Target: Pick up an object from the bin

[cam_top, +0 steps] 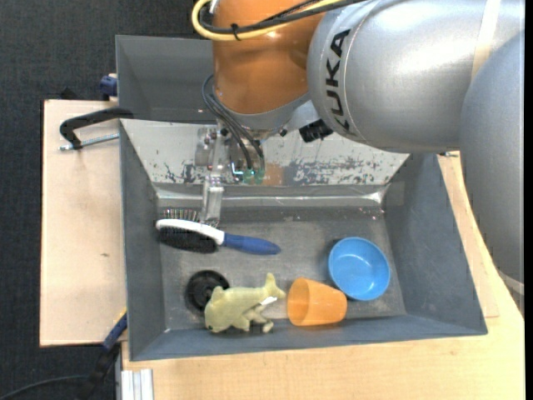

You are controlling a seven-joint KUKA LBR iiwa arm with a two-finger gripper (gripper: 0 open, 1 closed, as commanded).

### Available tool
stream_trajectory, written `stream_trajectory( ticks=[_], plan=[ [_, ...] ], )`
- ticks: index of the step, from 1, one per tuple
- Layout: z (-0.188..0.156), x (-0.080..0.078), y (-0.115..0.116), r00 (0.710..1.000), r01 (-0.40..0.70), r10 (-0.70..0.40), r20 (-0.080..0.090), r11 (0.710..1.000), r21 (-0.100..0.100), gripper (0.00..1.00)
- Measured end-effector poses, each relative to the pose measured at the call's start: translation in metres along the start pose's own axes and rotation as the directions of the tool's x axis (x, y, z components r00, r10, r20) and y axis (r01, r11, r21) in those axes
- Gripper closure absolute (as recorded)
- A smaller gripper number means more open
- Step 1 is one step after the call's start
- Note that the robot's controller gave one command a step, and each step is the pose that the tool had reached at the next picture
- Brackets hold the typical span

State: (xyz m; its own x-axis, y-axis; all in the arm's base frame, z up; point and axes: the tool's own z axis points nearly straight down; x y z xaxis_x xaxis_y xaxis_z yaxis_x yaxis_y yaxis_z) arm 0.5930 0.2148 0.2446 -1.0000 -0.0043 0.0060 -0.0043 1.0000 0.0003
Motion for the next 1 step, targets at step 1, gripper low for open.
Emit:
stream_trajectory(
  ticks=[1],
  plan=[
    [0.1473,0.0203,0.0036,0.953,-0.304,0.304,0.001,0.953,0.0,0.0]
  ],
)
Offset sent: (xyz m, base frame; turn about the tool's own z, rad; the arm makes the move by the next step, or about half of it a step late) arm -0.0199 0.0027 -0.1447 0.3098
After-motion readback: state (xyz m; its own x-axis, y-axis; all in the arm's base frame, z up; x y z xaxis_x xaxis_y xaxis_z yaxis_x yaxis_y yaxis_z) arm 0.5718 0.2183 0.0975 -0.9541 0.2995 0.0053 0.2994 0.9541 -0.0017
